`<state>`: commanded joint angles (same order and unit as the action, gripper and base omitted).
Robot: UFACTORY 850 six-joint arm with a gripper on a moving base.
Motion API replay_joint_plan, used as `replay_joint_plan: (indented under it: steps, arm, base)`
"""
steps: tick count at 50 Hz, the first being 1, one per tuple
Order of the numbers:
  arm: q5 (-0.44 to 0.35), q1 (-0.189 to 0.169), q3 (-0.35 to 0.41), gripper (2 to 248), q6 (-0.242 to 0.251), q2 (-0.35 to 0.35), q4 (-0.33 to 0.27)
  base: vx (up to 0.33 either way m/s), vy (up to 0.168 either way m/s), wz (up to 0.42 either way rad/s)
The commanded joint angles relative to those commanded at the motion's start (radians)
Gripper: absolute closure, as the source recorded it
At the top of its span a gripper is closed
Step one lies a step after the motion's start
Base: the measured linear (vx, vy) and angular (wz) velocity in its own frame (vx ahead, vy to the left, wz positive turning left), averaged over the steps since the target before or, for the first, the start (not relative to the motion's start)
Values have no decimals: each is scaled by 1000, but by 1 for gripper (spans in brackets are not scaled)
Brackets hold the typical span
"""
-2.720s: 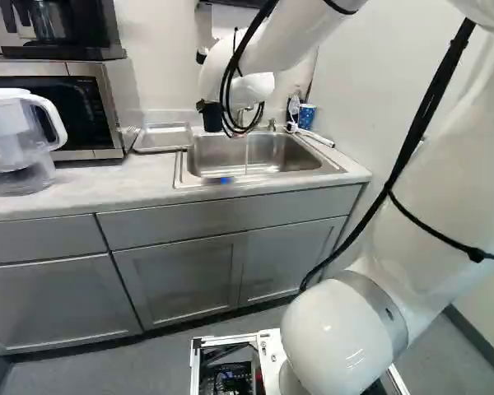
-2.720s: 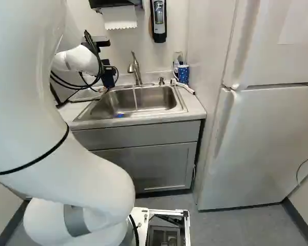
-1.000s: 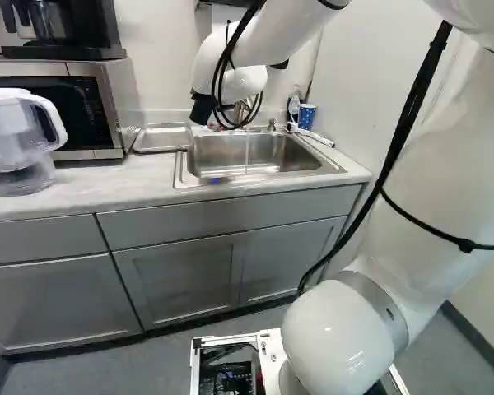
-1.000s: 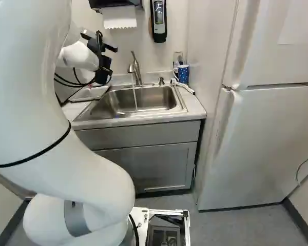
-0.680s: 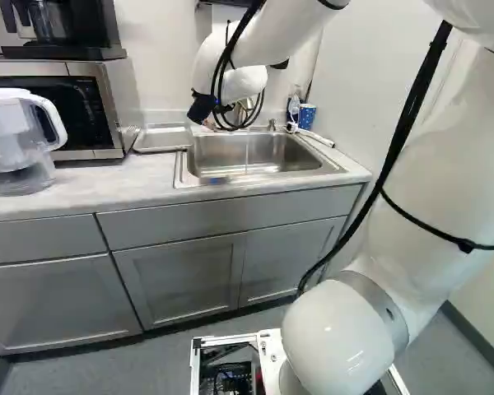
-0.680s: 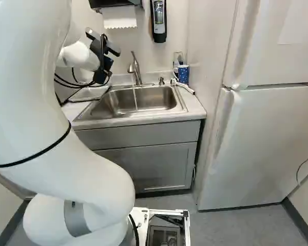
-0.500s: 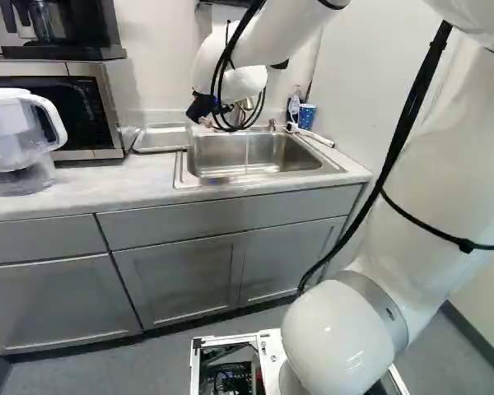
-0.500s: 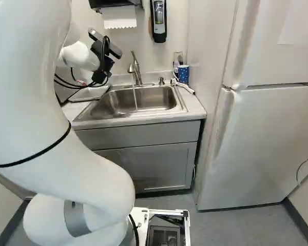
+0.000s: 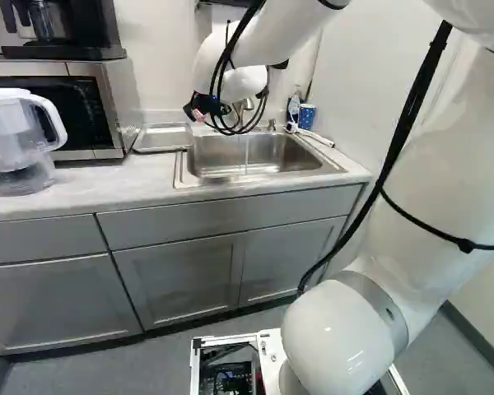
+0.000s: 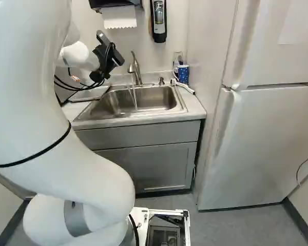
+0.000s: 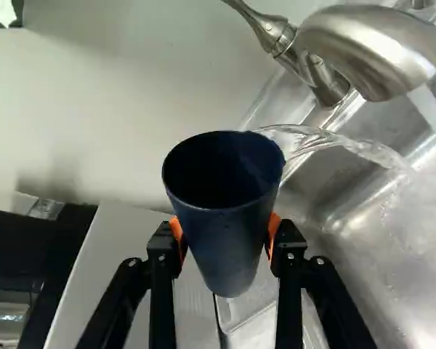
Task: Rinse the cup and place it in the tray
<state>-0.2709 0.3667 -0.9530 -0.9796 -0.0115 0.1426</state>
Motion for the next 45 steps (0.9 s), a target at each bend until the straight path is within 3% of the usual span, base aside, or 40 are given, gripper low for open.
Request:
replay_joint_plan:
  steps: [45]
  arm:
    - [0, 0, 0, 127, -473, 0, 0]
  base:
    - [0, 0, 0]
